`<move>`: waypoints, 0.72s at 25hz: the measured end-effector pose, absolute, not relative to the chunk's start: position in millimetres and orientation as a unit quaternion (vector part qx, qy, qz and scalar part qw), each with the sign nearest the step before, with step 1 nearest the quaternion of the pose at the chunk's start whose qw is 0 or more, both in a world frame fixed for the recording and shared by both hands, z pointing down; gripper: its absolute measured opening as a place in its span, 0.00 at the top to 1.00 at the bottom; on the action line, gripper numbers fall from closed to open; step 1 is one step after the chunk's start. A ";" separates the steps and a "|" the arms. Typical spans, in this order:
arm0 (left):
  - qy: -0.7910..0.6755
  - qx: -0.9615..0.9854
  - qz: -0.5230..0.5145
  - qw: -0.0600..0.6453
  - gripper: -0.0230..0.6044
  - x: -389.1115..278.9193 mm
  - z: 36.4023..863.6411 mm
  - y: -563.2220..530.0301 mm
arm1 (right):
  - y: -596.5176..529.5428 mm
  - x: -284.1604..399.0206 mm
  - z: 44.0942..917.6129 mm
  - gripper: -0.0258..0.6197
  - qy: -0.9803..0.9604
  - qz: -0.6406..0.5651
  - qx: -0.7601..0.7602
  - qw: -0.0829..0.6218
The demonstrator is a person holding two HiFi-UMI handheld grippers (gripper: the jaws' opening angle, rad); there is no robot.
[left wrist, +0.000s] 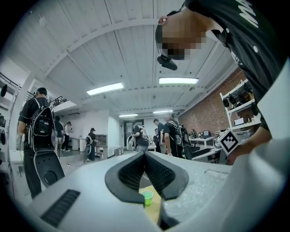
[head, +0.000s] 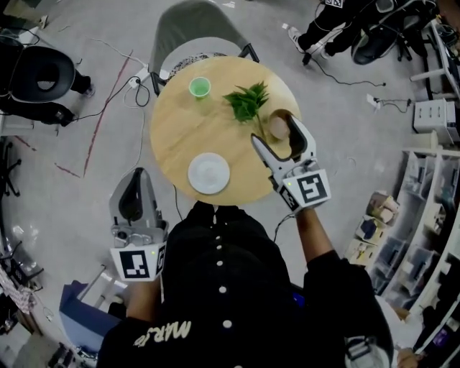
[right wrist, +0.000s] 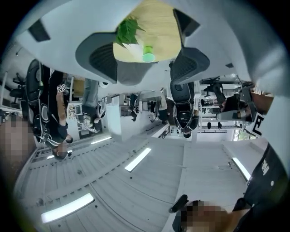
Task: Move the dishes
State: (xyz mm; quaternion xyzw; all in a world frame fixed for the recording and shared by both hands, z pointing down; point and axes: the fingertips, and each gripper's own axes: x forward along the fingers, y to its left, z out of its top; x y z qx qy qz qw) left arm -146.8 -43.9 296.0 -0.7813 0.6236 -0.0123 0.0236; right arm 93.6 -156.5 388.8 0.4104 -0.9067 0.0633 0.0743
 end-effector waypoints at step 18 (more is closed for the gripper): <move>0.614 -0.788 -0.045 -0.025 0.96 -170.7 367.5 -54.7 | -261.6 -58.1 557.3 0.38 -0.909 0.111 0.351 0.198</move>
